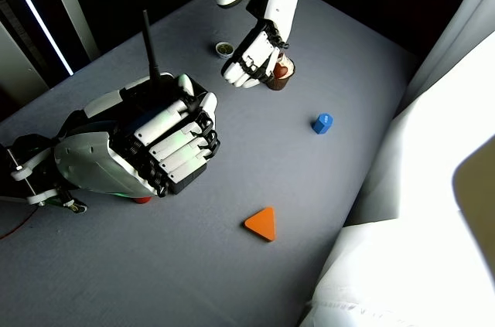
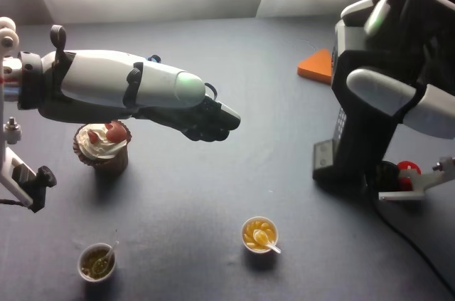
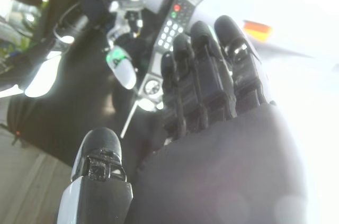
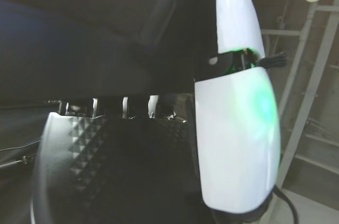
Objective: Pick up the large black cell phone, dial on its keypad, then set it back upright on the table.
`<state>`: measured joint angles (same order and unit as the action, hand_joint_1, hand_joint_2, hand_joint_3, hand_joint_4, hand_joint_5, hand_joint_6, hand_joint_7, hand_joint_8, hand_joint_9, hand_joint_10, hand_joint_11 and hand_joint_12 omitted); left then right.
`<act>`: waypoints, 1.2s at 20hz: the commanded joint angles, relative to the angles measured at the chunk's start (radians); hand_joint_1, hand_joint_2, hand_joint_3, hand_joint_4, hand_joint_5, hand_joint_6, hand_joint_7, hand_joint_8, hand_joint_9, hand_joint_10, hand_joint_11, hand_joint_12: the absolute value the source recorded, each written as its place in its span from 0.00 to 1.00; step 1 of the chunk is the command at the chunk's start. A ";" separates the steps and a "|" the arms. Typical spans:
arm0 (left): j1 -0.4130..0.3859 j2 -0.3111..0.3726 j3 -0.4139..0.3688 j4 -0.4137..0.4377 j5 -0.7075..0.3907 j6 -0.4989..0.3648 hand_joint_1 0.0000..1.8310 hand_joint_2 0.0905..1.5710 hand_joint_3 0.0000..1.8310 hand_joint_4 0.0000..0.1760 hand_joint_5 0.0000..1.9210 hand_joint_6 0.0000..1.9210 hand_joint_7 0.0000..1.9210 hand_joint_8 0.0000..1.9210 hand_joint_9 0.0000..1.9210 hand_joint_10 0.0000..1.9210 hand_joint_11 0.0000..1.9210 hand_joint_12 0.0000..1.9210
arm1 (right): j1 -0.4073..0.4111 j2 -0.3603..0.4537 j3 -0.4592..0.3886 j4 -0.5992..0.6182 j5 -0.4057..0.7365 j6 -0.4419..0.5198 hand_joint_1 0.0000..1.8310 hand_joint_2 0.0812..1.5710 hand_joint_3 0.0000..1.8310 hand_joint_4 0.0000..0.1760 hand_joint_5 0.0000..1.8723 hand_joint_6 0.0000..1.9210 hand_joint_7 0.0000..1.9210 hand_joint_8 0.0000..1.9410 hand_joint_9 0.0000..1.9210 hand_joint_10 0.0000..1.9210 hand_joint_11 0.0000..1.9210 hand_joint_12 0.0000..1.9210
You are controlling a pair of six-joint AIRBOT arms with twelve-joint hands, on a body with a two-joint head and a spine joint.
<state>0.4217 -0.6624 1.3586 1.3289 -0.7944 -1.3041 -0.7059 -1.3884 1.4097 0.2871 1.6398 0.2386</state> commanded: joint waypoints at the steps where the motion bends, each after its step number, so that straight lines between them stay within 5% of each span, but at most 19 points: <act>1: -0.026 0.003 -0.005 -0.066 -0.050 -0.009 0.00 0.74 0.00 0.00 0.21 0.00 0.22 0.00 0.20 0.00 0.00 0.42 | -0.001 0.010 0.006 -0.009 0.124 0.017 0.63 0.77 0.00 0.00 0.38 0.07 0.39 0.08 0.37 0.22 0.20 0.67; 4: -0.027 0.005 -0.005 -0.065 -0.051 -0.009 0.00 0.74 0.00 0.00 0.21 0.00 0.23 0.00 0.20 0.00 0.00 0.42 | -0.001 0.010 0.005 -0.010 0.124 0.016 0.57 0.74 0.00 0.00 0.35 0.00 0.38 0.00 0.37 0.06 0.16 0.63; 10: -0.028 0.003 -0.009 -0.065 -0.051 -0.010 0.00 0.74 0.00 0.00 0.22 0.00 0.23 0.00 0.21 0.00 0.00 0.44 | -0.001 0.011 0.005 -0.011 0.124 0.014 0.48 0.72 0.00 0.00 0.28 0.00 0.31 0.00 0.33 0.01 0.11 0.64; 15: -0.031 0.006 -0.008 -0.064 -0.050 -0.011 0.00 0.74 0.00 0.00 0.21 0.00 0.22 0.00 0.20 0.00 0.00 0.43 | -0.001 0.012 0.005 -0.011 0.124 0.013 0.24 0.71 0.00 0.00 0.21 0.00 0.23 0.00 0.23 0.00 0.01 0.56; 21: -0.033 0.007 -0.002 -0.057 -0.049 -0.019 0.00 0.75 0.00 0.00 0.21 0.00 0.23 0.00 0.21 0.00 0.00 0.45 | -0.001 0.010 0.005 -0.013 0.124 0.009 0.12 0.58 0.00 0.00 0.01 0.00 0.02 0.00 0.01 0.00 0.00 0.13; 24: -0.034 0.005 -0.002 -0.057 -0.049 -0.019 0.00 0.75 0.00 0.00 0.21 0.00 0.23 0.00 0.21 0.00 0.01 0.46 | -0.001 0.010 0.005 -0.013 0.124 0.009 0.08 0.56 0.00 0.07 0.00 0.00 0.00 0.00 0.00 0.00 0.00 0.07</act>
<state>0.4141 -0.6624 1.3567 1.3403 -0.7937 -1.3117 -0.7059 -1.3884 1.4097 0.2840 1.6489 0.2390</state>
